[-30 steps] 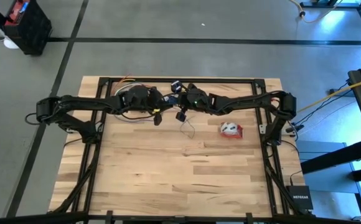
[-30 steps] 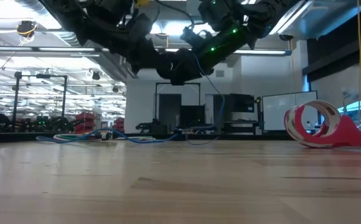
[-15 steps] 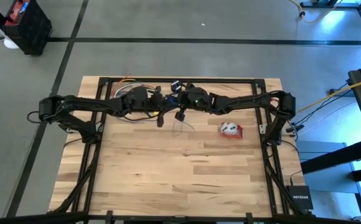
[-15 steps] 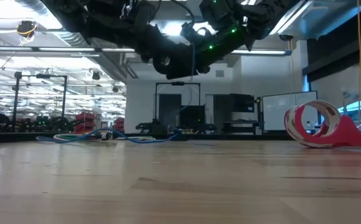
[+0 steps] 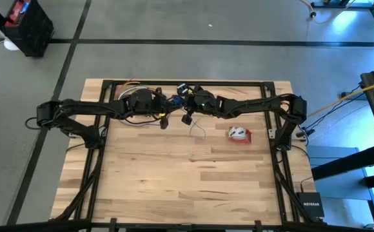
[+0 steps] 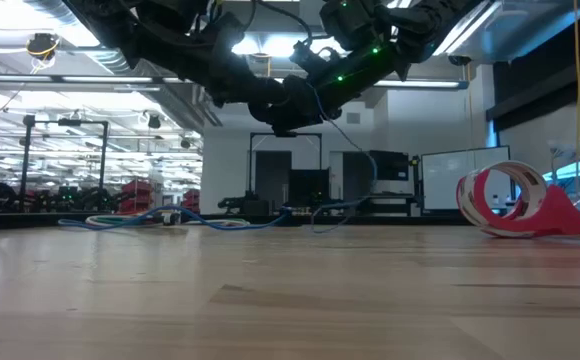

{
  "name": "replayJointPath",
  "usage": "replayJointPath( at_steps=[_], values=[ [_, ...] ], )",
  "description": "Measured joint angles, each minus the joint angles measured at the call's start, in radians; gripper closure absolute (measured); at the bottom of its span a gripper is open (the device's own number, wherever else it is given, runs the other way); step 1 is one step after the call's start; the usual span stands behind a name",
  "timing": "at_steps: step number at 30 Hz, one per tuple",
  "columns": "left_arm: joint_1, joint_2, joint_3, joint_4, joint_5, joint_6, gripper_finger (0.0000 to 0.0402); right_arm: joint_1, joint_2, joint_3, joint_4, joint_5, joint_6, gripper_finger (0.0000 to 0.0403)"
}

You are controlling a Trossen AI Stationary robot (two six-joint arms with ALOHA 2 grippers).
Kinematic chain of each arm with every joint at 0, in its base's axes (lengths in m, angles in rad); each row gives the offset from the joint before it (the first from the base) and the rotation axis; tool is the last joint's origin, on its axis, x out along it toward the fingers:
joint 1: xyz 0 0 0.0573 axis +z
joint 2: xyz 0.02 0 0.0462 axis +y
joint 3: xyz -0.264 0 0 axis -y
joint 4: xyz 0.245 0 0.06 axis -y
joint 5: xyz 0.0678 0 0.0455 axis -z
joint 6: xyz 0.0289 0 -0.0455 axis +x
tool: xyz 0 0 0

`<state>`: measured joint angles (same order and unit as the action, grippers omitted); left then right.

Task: Coil cords
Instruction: Coil the blue wire onto the spool

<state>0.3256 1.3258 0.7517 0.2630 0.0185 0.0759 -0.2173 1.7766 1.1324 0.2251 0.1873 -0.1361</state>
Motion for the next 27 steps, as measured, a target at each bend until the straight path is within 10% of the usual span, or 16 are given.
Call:
replayJointPath(
  at_steps=[27],
  values=[
    [-0.039, -0.002, 0.000, 0.089, 0.029, 0.210, 0.0394, 0.000, 0.039, -0.001, 0.124, -0.115, 0.002, 0.0402]
  ],
)
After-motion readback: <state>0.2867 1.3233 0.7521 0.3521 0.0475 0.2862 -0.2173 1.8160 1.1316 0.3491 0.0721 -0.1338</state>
